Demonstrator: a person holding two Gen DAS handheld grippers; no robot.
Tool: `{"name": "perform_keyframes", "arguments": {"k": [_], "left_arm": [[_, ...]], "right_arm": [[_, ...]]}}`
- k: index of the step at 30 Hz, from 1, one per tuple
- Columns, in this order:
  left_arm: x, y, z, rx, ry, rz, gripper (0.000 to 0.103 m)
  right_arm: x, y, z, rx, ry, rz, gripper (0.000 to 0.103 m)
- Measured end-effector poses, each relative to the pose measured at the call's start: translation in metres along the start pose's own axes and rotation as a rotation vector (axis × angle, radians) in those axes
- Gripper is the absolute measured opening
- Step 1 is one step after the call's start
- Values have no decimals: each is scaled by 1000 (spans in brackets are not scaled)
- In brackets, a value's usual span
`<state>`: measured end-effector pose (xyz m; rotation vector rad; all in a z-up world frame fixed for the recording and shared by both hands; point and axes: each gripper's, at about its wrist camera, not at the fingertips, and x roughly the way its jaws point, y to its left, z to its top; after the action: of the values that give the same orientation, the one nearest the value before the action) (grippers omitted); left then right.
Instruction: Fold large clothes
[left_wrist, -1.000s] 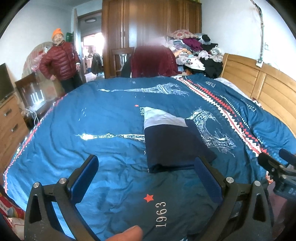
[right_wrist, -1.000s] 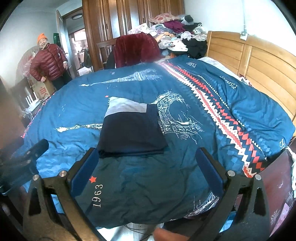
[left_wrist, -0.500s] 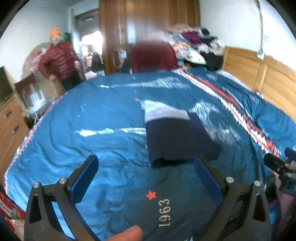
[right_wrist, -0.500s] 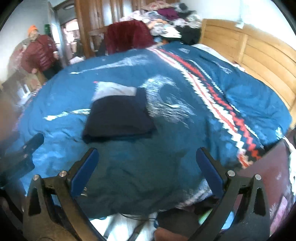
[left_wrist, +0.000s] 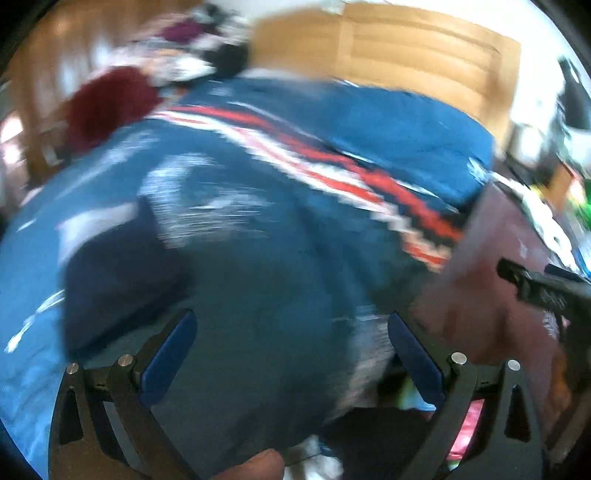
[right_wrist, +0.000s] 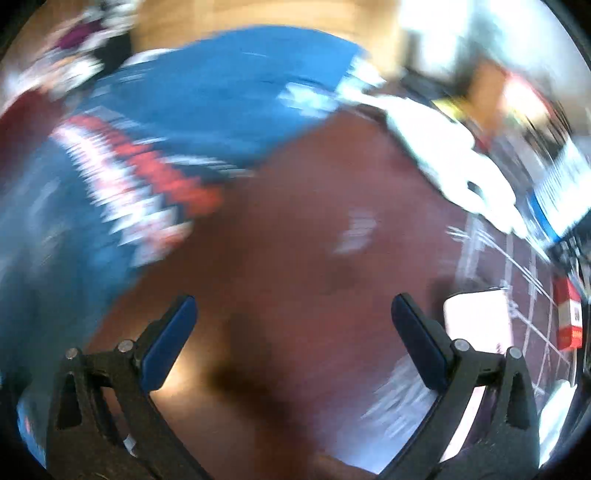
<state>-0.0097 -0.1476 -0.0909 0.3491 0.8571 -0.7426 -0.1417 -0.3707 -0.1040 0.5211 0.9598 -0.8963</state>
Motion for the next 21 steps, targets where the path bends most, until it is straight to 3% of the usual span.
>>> {"name": "perform_keyframes", "arguments": {"k": [5, 9, 19, 21], "left_arm": [[49, -92, 25, 112, 40, -62, 103], [76, -131, 37, 164, 70, -73, 103], [106, -185, 51, 177, 70, -178, 103], [104, -200, 51, 209, 45, -161, 103]], "right_arm": [[25, -42, 19, 85, 4, -41, 103], [32, -56, 28, 114, -25, -60, 103], [38, -99, 29, 179, -41, -95, 103], [34, -108, 24, 191, -40, -101, 103]]}}
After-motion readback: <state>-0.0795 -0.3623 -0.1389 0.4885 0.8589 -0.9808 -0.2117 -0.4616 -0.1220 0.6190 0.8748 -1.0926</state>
